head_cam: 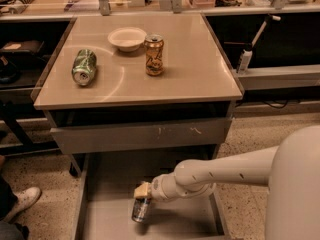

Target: Place redbull can into middle drawer

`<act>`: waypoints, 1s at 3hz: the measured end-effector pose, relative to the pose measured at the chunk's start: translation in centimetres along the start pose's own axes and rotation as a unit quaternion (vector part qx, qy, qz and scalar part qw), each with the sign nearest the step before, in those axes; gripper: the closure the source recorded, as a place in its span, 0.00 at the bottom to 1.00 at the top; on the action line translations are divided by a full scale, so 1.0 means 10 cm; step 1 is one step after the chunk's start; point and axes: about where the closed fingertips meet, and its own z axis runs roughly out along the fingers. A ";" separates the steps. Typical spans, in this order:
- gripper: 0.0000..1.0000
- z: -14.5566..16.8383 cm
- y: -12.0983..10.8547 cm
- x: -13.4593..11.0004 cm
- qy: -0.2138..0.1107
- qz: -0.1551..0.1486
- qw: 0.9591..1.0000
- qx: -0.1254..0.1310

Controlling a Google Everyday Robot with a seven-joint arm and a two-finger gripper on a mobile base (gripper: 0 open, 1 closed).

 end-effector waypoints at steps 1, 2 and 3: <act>1.00 0.14 -0.22 -0.07 0.002 0.029 1.000 0.001; 1.00 0.24 -0.41 -0.09 0.004 0.055 0.998 0.004; 1.00 0.31 -0.62 -0.07 0.008 0.085 0.996 0.010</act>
Offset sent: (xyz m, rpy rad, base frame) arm 0.0169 -0.0378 -0.0733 -0.0007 0.1367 -0.1475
